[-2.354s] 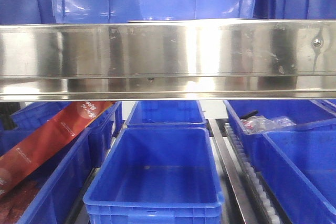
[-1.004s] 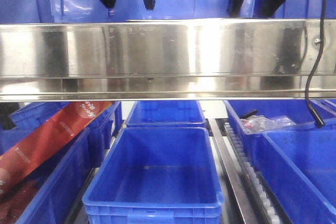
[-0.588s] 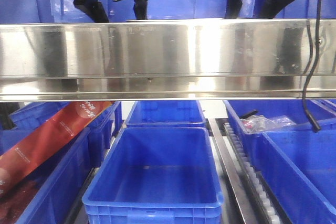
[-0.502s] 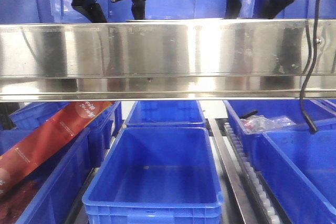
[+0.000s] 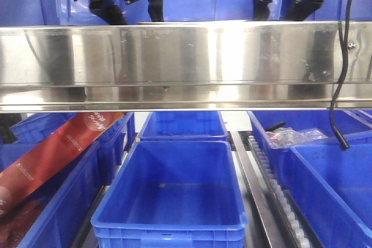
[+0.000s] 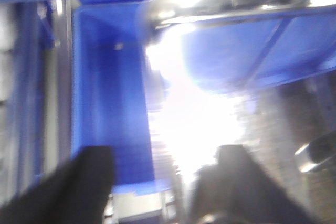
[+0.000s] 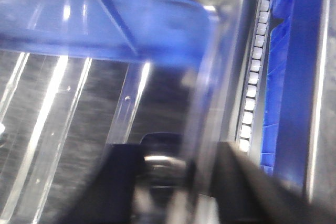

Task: Stack silver trays without gaps
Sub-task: 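Grip the top silver tray's edges with both grippers and lift it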

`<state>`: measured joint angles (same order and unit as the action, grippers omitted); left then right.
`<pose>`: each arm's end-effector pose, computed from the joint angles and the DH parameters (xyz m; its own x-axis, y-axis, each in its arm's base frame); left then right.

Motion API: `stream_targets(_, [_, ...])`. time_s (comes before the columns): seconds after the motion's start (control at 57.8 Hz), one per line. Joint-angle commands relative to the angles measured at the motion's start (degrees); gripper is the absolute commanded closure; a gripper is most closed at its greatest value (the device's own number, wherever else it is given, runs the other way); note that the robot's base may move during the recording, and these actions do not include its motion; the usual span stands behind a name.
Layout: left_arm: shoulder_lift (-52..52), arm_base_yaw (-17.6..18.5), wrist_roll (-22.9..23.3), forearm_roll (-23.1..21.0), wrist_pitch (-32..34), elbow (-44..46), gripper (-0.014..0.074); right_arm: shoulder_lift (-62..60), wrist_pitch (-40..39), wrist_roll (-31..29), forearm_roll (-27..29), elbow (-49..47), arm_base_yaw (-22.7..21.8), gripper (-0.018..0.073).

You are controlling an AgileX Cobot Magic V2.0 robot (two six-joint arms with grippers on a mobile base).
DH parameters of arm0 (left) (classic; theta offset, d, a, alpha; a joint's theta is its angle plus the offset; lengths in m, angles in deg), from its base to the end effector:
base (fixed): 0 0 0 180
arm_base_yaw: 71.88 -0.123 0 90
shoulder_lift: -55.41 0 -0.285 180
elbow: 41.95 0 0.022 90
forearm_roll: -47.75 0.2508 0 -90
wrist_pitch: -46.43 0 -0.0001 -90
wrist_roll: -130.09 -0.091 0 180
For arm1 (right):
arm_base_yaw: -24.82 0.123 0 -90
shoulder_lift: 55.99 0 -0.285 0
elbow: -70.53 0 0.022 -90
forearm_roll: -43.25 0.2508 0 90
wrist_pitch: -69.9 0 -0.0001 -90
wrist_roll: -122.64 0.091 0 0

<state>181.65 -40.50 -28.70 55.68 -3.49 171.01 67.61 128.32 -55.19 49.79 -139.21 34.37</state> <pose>0.4102 -0.2389 0.2882 -0.7829 0.1548 -0.6025 0.2566 0.9627 -0.0861 0.4440 0.0837 0.2854 -0.8880 -0.0508 -0.4571 -0.1237 0.9836 0.1310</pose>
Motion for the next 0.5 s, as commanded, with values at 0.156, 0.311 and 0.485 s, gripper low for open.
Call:
stream_targets(0.156, [0.5,-0.2,0.5,-0.8,1.6,0.5,0.0638,-0.2,-1.1,-0.1,-0.4,-0.4,0.2,0.0631])
stream_targets(0.311, [0.6,-0.2,0.5,-0.7,1.2,0.5,0.0604,-0.4,-1.3,-0.1,-0.4,-0.4,0.2,0.0640])
stream_targets(0.485, [-0.3,-0.3,0.5,0.4,-1.7,1.3,0.0603,-2.3,-0.7,-0.1,-0.2,-0.4,0.2,0.0640])
